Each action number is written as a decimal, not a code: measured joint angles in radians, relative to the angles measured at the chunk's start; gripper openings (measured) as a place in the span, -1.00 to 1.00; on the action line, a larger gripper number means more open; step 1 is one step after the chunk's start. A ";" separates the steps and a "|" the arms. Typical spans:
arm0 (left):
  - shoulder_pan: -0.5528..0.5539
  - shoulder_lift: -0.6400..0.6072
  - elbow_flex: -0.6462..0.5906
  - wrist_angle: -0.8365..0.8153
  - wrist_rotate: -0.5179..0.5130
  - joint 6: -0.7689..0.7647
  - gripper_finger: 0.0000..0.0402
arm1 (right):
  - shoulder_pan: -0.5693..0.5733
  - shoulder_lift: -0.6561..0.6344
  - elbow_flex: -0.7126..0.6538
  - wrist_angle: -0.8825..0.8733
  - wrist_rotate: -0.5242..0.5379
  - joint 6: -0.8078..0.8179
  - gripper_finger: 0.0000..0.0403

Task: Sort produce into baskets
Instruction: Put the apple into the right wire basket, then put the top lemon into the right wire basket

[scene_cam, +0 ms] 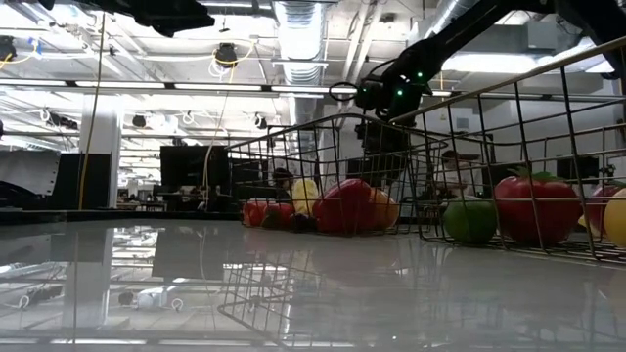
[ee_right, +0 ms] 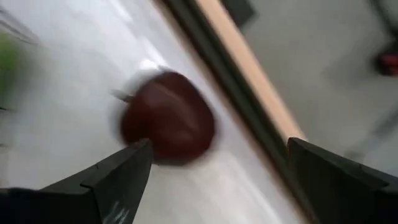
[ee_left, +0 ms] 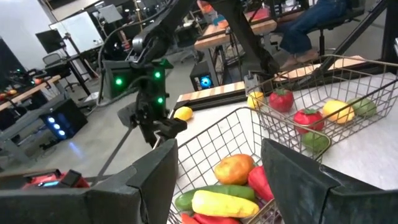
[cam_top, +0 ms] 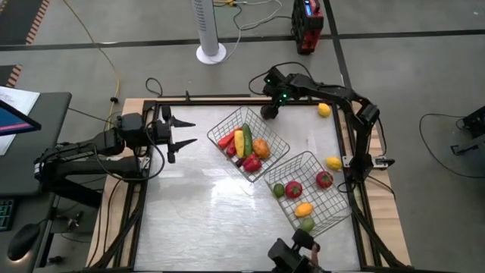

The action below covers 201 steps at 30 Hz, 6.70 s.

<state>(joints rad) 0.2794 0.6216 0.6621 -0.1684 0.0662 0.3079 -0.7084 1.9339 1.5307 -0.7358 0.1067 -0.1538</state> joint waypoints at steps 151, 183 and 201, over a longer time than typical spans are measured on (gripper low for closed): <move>0.000 0.000 0.000 0.028 0.008 -0.051 0.09 | 1.041 -0.589 -0.346 -0.721 -0.016 1.269 0.90; 0.000 0.000 0.000 0.002 0.033 -0.059 0.09 | -0.022 -0.583 -0.396 -0.358 0.235 0.508 0.82; 0.000 0.000 0.000 -0.030 0.026 -0.064 0.09 | -0.306 -0.275 -0.396 -0.166 0.174 0.293 0.81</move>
<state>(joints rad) 0.2790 0.6216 0.6621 -0.1986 0.0917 0.2440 -1.0143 1.6593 1.1347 -0.9019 0.2810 0.1392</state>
